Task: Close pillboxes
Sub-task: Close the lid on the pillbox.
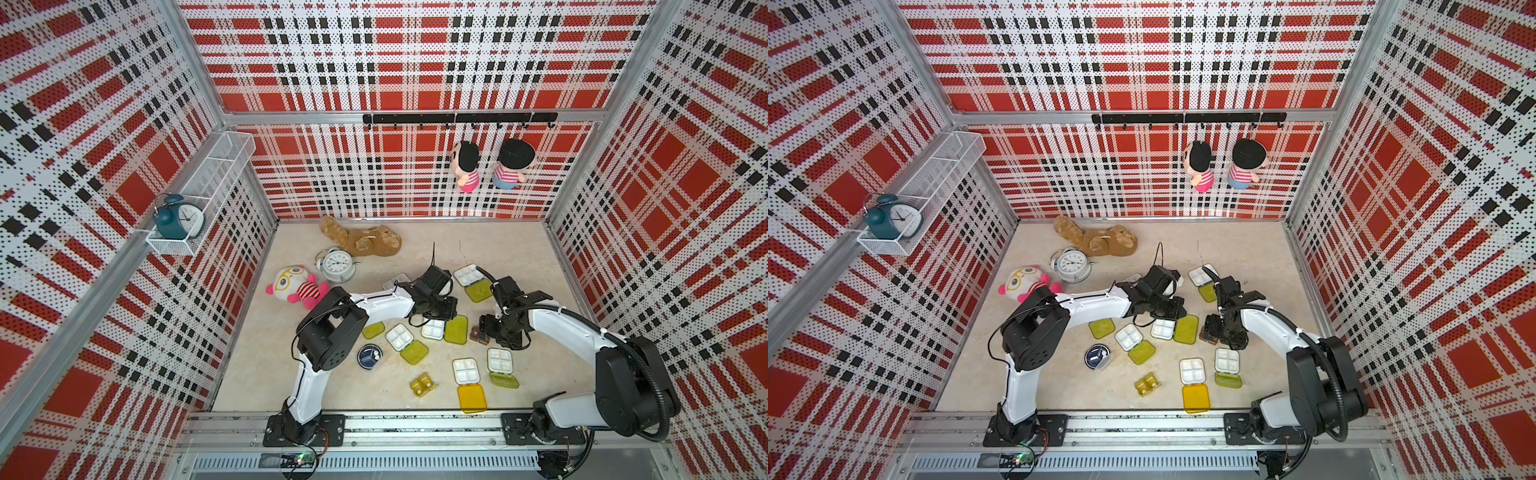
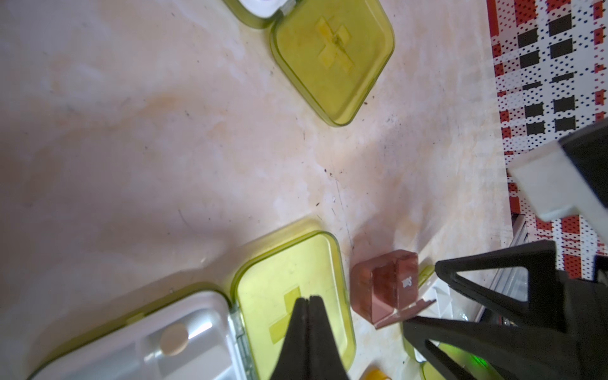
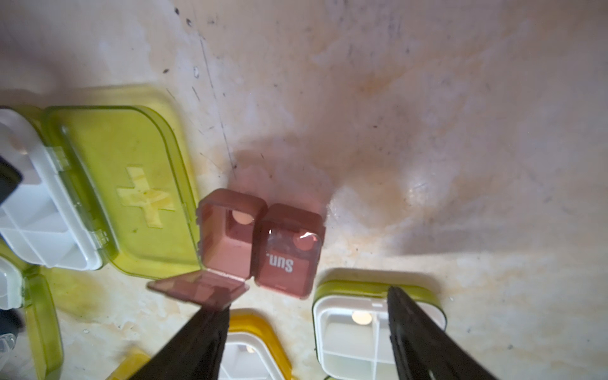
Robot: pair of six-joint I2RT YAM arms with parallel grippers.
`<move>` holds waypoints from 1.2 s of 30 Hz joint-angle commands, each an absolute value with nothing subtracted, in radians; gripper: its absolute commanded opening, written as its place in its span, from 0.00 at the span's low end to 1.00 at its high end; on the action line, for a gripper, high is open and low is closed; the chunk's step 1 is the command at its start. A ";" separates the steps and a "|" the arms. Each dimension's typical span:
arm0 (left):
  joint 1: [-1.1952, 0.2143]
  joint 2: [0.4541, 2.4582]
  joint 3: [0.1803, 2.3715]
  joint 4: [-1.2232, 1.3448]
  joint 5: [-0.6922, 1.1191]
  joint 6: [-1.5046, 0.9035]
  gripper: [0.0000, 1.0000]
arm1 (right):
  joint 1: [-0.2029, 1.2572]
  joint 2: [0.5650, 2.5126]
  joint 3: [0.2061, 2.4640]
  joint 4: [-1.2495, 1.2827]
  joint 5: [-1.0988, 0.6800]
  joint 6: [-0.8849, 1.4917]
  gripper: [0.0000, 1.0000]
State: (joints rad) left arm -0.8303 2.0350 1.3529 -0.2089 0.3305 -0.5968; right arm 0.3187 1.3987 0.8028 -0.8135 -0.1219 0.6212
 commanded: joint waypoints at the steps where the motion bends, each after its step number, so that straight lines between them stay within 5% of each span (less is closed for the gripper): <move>1: -0.822 1.995 1.338 -0.193 0.333 -0.580 0.00 | 0.324 1.391 0.852 -0.821 -0.088 0.623 0.77; 36: -0.807 1.985 1.319 -0.201 0.333 -0.574 0.00 | 0.294 1.503 0.801 -0.730 -0.082 0.581 0.73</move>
